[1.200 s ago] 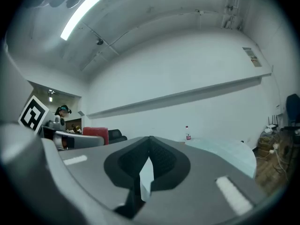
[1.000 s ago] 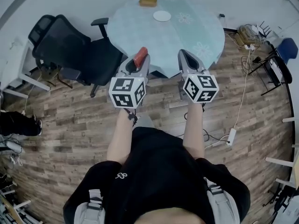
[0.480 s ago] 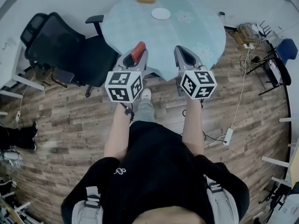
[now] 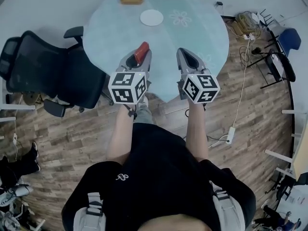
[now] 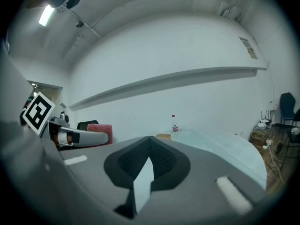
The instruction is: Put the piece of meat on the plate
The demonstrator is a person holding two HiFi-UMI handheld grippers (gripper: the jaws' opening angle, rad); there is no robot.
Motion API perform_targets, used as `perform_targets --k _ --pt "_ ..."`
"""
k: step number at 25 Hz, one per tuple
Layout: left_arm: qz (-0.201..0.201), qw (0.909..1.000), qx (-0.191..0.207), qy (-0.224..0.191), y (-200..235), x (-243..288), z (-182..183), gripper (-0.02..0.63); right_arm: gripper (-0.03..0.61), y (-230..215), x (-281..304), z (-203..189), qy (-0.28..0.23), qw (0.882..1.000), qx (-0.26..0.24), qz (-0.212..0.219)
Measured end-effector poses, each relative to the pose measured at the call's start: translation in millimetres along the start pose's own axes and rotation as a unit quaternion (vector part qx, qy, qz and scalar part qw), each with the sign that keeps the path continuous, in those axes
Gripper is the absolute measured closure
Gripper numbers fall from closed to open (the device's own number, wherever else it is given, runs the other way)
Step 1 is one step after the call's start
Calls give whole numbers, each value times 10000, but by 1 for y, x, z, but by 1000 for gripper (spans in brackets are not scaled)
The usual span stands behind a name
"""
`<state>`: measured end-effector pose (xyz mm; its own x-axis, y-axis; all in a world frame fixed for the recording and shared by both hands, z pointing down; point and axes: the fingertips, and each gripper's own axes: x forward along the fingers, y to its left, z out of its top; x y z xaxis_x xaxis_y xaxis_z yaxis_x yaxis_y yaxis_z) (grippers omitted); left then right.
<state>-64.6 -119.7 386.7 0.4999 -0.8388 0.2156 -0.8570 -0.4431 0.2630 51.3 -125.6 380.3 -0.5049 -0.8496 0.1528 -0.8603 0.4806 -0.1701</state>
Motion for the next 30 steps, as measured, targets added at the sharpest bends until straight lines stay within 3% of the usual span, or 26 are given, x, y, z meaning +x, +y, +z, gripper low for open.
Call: perform_targets --k 8,13,17,26,30 --pt "58 9997 10 237 87 76 27 523 571 -19 113 22 -89 9999 113 -85" --pt "60 9979 -241 598 108 108 -1 523 571 -43 134 -19 507 9983 173 -219" --pt "-17 9966 -295 768 107 125 -12 523 572 -66 139 -23 527 9967 420 -459" --pt "-57 9882 -797 1306 132 170 -63 523 571 -71 162 -86 1228 9899 647 -295" --pt "-319 9840 -777 1571 137 211 -87 523 571 -86 152 -110 1481 9847 806 -439"
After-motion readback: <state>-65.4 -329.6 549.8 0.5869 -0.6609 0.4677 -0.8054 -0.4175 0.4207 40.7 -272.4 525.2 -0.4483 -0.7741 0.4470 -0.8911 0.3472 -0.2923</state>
